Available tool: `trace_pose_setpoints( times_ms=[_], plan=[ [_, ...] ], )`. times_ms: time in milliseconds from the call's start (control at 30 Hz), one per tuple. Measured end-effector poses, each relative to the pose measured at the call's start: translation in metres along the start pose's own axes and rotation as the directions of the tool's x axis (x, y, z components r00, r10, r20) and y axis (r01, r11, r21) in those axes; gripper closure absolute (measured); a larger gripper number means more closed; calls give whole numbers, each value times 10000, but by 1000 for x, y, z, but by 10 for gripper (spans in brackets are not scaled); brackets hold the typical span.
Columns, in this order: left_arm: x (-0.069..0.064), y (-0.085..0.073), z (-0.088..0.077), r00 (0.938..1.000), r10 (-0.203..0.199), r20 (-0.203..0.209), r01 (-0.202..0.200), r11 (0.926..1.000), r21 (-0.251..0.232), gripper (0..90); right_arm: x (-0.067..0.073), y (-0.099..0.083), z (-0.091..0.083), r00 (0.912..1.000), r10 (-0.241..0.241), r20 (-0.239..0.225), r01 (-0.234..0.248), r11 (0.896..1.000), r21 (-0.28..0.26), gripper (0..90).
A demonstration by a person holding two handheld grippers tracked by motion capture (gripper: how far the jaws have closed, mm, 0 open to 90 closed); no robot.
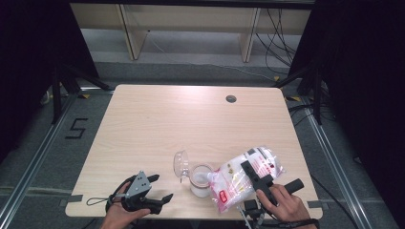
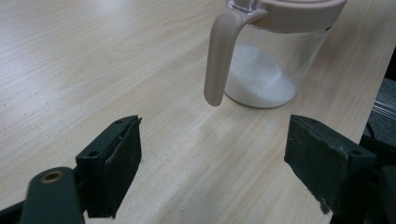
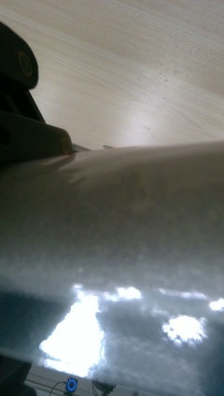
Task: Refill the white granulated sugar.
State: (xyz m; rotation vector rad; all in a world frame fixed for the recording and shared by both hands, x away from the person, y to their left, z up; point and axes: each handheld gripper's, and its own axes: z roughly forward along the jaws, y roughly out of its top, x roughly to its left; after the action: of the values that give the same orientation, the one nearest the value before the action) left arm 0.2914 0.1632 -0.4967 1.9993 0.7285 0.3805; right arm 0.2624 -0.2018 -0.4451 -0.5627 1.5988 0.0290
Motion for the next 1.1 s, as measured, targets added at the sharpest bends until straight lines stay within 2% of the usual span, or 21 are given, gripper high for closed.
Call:
trace_pose_setpoints(
  times_ms=[133, 167, 200, 333, 367, 400, 1100],
  plan=[
    [0, 0, 0, 10000, 1, -3, -1, 10000, 1, 183, 1, -1, 0, 9999, 76, -74, -76, 10000, -4, 616],
    [0, 0, 0, 10000, 5, 0, -5, 10000, 8, 184, -2, -1, 0, 9997, -246, 87, 247, 9996, -100, 617],
    [0, 0, 0, 10000, -17, 2, 17, 10000, 4, 184, -2, -1, 0, 9995, -283, 101, 284, 9995, -98, 617],
    [0, 0, 0, 10000, -3, -2, 3, 10000, 1, 184, -2, -1, 0, 9999, -162, -10, 162, 9999, -1, 617],
    [0, 0, 0, 10000, -13, -3, 13, 10000, 4, 183, 0, -2, 0, 10000, 28, -58, -28, 10000, 50, 617],
    [0, 0, 0, 10000, -4, -4, 4, 10000, 3, 184, -2, -2, 0, 9999, -148, 0, 148, 9999, 0, 617],
    [0, 0, 0, 10000, 14, -6, -14, 10000, 3, 183, -5, -2, -2, 9993, -370, 67, 369, 9992, 149, 620]
  ],
)
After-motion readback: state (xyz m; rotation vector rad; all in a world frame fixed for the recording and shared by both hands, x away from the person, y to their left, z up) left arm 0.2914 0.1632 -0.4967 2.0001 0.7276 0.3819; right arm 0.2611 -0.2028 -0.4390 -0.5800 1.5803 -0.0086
